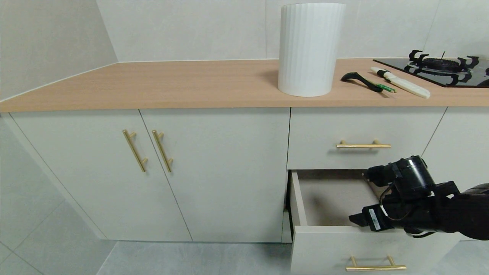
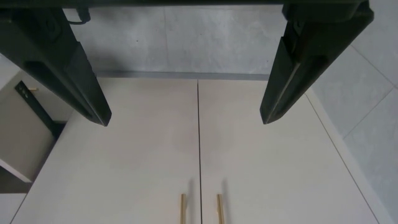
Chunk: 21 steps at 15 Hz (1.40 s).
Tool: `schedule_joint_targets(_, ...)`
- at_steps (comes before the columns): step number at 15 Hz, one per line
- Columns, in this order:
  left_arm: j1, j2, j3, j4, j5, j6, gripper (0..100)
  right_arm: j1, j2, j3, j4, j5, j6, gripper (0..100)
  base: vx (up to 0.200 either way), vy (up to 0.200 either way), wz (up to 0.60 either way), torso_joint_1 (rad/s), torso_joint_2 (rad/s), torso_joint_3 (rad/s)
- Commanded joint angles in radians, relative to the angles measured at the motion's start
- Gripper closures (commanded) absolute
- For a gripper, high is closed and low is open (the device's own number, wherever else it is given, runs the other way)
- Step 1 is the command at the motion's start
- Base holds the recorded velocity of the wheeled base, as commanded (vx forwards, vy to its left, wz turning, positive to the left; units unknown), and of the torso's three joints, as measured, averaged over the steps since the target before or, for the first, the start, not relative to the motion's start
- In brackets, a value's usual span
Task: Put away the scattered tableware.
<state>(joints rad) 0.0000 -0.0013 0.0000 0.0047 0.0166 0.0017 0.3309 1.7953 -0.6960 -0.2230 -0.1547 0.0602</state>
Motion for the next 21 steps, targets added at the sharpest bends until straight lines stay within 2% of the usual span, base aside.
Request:
schedule_joint_targets(1,0.0,0.001,0.0,0.0,0.0,0.0,0,0.027,-0.048,-0.004,0.042,0.0,-0.002,0,0.0,0.0,0.0,0.0,0.0,0.0)
schedule_joint_targets(4,0.0,0.001,0.0,0.0,0.0,0.0,0,0.06,-0.09,-0.017,0.178,-0.002,-0.003,0,0.0,0.0,0.0,0.0,0.0,0.0)
schedule_joint_targets(12,0.0,0.001,0.0,0.0,0.0,0.0,0,0.096,-0.163,-0.019,0.484,-0.002,-0.165,0,0.0,0.0,0.0,0.0,0.0,0.0)
schedule_joint_targets(17,0.0,0.001,0.0,0.0,0.0,0.0,0,0.119,-0.159,-0.014,0.55,-0.002,-0.184,0,0.0,0.0,0.0,0.0,0.0,0.0)
schedule_joint_targets(21,0.0,0.001,0.0,0.0,0.0,0.0,0,0.125,-0.157,-0.03,0.537,-0.002,-0.175,0,0.0,0.0,0.0,0.0,0.0,0.0)
